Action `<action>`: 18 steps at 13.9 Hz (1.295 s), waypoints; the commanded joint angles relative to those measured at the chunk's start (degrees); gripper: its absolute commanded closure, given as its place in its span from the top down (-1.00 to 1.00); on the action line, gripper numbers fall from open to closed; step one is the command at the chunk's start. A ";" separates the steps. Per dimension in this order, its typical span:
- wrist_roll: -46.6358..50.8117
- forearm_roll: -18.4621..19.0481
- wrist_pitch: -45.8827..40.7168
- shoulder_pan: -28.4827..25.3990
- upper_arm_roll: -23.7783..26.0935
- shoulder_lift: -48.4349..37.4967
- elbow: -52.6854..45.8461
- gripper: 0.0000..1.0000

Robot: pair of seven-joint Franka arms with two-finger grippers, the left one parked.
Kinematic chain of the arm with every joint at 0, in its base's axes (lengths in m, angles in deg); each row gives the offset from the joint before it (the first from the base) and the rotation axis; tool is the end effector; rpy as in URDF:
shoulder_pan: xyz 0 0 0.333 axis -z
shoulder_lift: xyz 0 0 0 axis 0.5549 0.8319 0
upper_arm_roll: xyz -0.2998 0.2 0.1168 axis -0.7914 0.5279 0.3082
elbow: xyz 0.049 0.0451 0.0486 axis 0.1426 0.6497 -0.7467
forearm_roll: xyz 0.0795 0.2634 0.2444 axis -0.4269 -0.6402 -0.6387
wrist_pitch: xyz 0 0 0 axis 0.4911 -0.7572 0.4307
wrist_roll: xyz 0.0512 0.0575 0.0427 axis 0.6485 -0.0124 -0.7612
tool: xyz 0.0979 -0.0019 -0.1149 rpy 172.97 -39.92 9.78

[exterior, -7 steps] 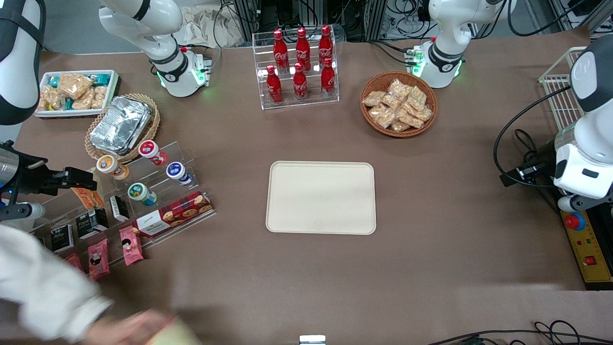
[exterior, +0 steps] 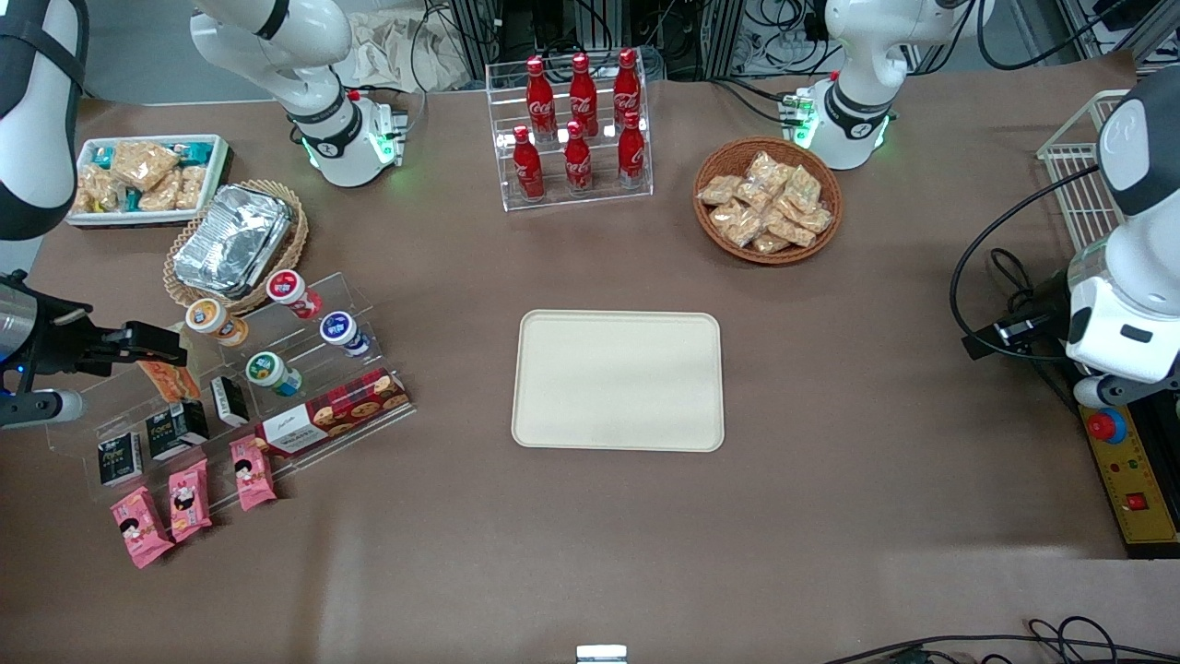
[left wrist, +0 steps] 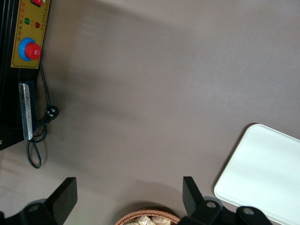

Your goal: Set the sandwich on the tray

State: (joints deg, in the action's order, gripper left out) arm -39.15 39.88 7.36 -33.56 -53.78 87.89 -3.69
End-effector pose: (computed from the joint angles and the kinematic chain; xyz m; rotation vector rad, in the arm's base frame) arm 0.6142 -0.0146 0.5933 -3.1021 -0.1020 0.1586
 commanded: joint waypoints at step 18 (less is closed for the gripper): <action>-19.41 0.86 9.12 8.82 -0.21 -10.29 20.20 1.00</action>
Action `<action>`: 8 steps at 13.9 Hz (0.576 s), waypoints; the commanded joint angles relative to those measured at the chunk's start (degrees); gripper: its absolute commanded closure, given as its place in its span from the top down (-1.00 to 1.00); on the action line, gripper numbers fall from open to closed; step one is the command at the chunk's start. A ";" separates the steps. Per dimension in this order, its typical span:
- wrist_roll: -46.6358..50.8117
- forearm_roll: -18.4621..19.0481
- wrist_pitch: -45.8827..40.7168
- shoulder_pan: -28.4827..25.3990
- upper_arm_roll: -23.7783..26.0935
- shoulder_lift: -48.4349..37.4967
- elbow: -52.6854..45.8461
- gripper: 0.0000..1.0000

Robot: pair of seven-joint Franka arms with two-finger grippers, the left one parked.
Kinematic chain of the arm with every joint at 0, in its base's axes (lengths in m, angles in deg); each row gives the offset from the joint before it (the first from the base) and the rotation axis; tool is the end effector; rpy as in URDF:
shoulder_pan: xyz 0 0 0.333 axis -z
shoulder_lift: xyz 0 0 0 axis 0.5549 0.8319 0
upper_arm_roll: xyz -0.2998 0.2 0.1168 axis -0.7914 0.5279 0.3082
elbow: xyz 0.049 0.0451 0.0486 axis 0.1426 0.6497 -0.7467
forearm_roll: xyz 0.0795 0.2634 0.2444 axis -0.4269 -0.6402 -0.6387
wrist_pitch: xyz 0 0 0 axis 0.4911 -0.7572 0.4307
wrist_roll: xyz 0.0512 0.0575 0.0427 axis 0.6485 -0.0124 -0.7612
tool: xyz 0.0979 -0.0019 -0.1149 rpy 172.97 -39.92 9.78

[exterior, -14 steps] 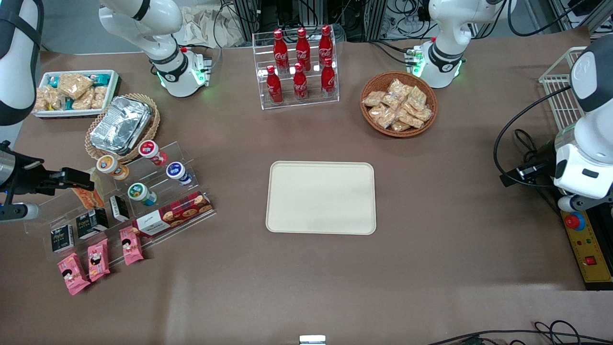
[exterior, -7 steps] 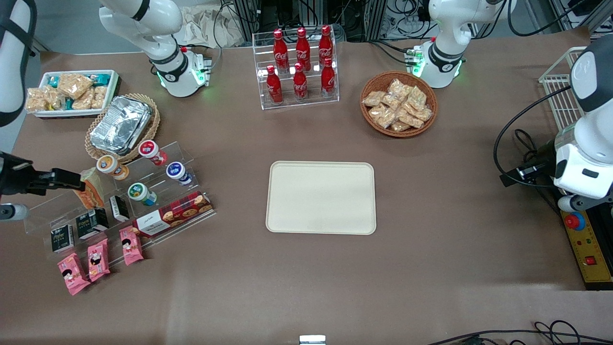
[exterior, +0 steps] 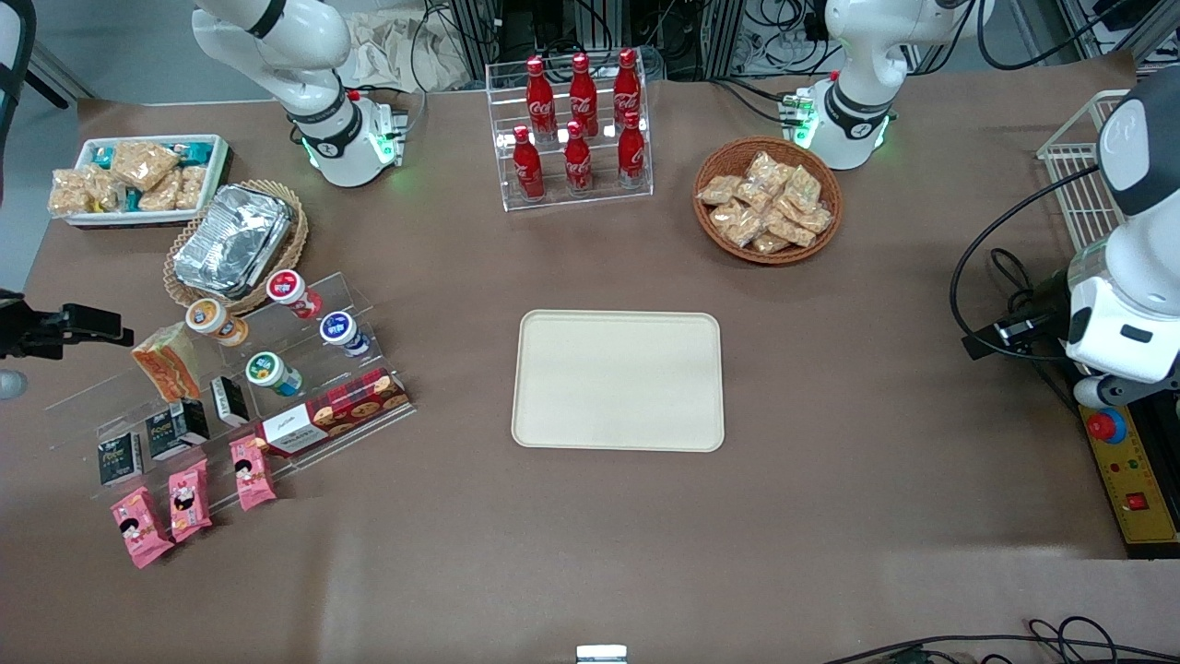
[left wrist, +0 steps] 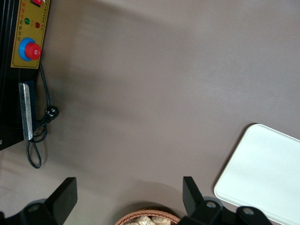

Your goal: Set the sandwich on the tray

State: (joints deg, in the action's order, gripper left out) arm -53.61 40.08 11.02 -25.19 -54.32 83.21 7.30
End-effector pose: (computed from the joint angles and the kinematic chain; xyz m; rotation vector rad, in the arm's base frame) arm 0.5752 -0.1054 0.5639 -3.0607 -0.2438 0.2127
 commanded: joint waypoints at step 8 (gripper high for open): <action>-18.96 5.48 11.36 -0.43 -3.54 -3.43 14.42 1.00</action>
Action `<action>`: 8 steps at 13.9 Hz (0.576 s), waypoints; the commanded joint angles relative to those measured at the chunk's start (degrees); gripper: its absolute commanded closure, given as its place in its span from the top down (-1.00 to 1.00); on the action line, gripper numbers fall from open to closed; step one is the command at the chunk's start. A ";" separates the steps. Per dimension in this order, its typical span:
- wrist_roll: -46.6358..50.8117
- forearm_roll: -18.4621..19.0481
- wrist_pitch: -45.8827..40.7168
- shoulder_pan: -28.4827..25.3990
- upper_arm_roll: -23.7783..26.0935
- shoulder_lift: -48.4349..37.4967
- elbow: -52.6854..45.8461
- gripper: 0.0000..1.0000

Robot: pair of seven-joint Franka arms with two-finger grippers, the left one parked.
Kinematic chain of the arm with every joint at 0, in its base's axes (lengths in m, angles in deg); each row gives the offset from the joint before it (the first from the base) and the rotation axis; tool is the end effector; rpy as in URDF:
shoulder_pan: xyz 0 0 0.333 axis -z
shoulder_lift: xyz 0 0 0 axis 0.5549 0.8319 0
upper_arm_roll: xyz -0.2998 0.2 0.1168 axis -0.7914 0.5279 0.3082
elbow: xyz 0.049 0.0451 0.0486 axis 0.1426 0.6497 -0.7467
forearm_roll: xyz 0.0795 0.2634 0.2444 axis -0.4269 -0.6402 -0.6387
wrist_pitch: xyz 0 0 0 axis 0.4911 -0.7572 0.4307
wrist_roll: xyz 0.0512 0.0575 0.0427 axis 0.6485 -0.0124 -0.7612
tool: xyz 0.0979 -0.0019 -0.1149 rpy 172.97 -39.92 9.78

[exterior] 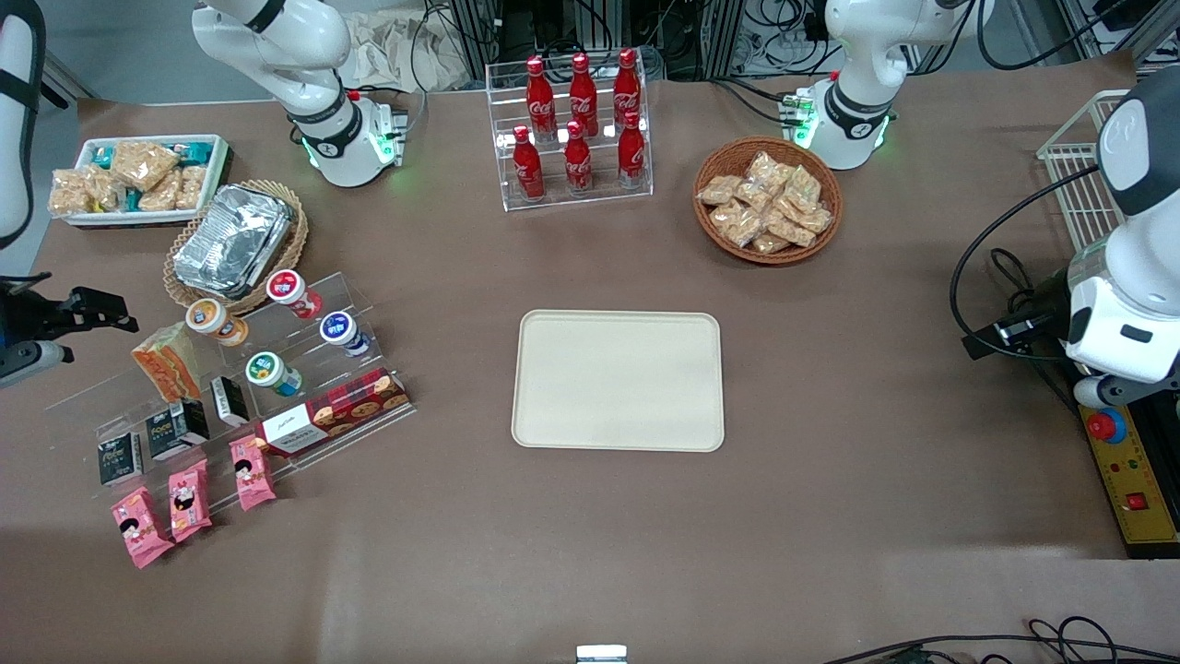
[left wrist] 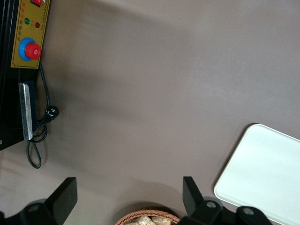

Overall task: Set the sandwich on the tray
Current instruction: 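Close the right gripper on the plastic-wrapped sandwich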

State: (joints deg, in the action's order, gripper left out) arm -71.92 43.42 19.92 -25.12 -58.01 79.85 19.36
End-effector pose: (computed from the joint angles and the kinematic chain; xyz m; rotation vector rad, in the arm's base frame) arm 0.5465 -0.1455 0.5171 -3.0348 -0.6458 0.2310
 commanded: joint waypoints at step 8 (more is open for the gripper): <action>-0.57 2.41 14.06 -0.41 0.15 0.29 12.55 1.00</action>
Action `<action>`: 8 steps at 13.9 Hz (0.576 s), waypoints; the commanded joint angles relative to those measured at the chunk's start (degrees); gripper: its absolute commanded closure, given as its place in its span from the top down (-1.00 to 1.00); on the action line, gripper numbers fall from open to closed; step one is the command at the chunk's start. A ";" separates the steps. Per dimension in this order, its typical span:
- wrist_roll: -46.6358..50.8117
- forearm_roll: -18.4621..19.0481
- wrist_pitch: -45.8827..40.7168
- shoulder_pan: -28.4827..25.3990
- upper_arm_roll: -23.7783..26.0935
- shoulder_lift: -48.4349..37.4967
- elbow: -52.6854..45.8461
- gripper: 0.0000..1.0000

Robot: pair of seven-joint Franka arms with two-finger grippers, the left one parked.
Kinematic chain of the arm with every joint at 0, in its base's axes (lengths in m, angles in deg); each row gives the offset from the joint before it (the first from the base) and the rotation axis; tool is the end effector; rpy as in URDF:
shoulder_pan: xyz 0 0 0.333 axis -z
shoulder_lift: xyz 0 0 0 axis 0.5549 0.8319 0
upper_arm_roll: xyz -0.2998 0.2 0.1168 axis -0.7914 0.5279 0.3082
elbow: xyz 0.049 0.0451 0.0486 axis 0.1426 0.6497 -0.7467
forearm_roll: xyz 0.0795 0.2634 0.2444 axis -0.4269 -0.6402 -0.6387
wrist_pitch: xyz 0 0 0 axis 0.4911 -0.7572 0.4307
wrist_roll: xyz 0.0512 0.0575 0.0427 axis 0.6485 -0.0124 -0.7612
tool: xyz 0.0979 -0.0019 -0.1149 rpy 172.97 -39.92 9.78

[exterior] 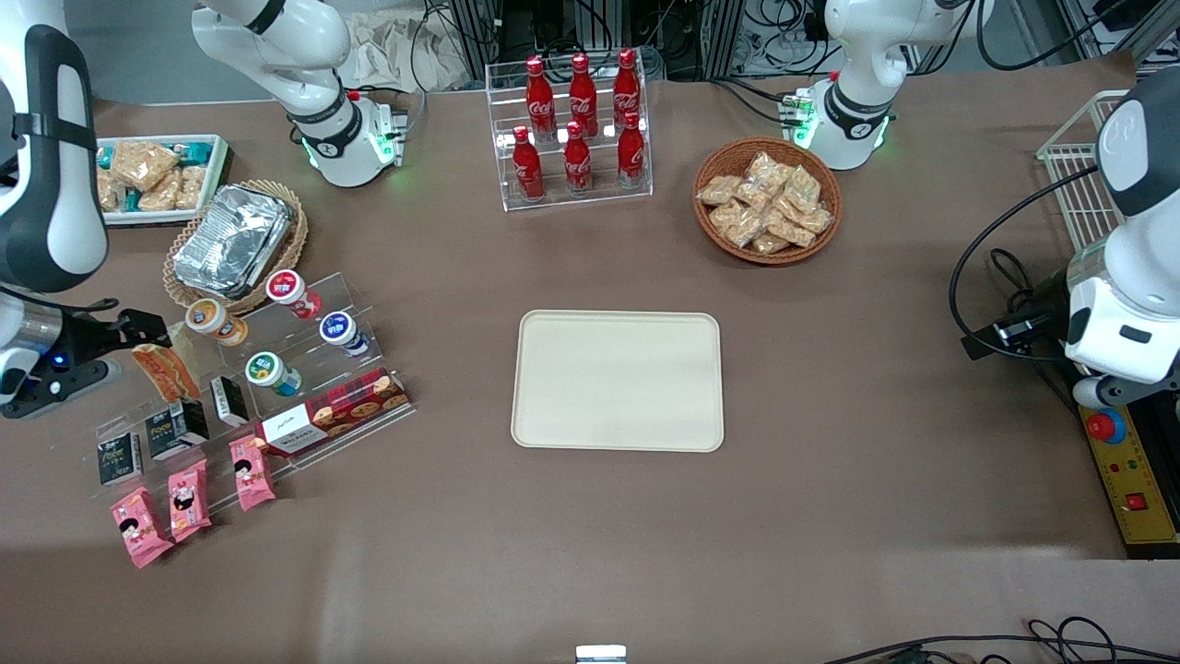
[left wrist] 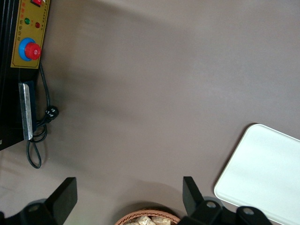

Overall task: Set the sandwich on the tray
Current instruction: 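Close the right gripper on the plastic-wrapped sandwich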

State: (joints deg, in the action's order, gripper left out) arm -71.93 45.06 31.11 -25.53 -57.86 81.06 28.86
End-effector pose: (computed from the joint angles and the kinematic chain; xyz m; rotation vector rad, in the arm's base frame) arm 0.5464 -0.1432 0.4470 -3.0535 -0.6911 0.2405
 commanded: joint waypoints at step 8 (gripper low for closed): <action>-0.48 0.87 4.99 0.00 -0.09 -0.40 4.55 0.97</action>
State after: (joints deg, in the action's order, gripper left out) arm -71.93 45.12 34.52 -25.53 -57.86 81.09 32.18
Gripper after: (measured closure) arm 0.009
